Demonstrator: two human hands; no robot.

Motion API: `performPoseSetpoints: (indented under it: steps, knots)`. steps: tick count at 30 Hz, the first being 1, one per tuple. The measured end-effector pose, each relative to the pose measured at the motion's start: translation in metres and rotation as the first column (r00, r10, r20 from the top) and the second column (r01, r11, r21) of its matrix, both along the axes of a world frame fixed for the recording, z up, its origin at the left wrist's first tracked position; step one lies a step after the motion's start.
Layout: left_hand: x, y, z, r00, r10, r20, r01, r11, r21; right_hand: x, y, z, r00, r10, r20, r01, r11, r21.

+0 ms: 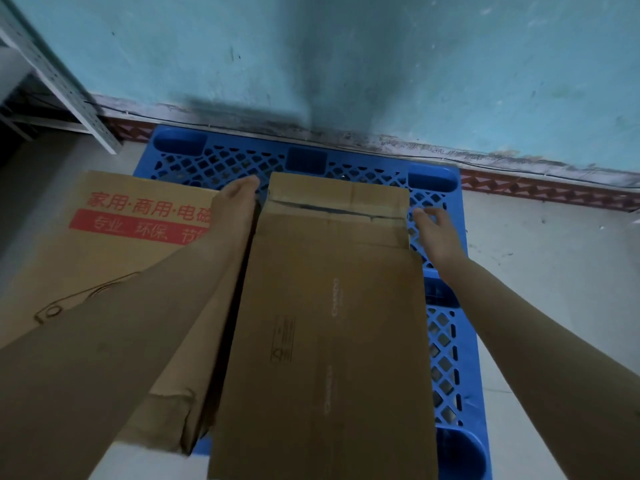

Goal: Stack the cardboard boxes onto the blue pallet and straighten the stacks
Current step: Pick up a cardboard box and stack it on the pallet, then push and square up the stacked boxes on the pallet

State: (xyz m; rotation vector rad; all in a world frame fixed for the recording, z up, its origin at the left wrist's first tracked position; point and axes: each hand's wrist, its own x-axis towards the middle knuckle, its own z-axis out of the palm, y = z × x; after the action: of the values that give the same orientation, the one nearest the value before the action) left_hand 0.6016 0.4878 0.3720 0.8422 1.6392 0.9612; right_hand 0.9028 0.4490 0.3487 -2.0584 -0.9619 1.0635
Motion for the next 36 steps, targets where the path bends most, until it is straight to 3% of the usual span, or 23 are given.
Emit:
performPoseSetpoints:
  steps: [5,14,20,27,31,33,36]
  knots:
    - [-0.010,-0.033,0.074,0.993,-0.029,0.117,0.022,0.998,0.060,-0.045,-0.032,0.074,0.998,0.039,-0.043,-0.032,0.988,0.150]
    - [-0.077,-0.141,0.252,0.984,-0.135,0.114,0.101,0.960,0.260,-0.152,-0.150,0.249,0.983,0.041,-0.180,0.036,0.913,0.406]
    - [-0.152,-0.245,0.420,0.963,-0.245,0.111,0.161,0.856,0.491,-0.221,-0.251,0.410,0.969,0.076,-0.237,0.079,0.809,0.583]
    - [-0.176,-0.328,0.585,0.944,-0.253,0.211,0.044,0.731,0.681,-0.266,-0.328,0.563,0.953,0.146,-0.267,0.107,0.658,0.745]
    - [-0.172,-0.363,0.582,0.909,-0.270,0.318,-0.044,0.695,0.718,-0.270,-0.351,0.568,0.970,0.176,-0.170,0.036,0.583,0.812]
    - [-0.168,-0.378,0.529,0.905,-0.241,0.352,-0.080,0.714,0.695,-0.267,-0.361,0.535,0.973,0.182,-0.142,0.013,0.573,0.820]
    - [-0.159,-0.388,0.396,0.914,-0.240,0.327,-0.050,0.733,0.678,-0.254,-0.369,0.434,0.978,0.168,-0.120,0.004,0.564,0.825]
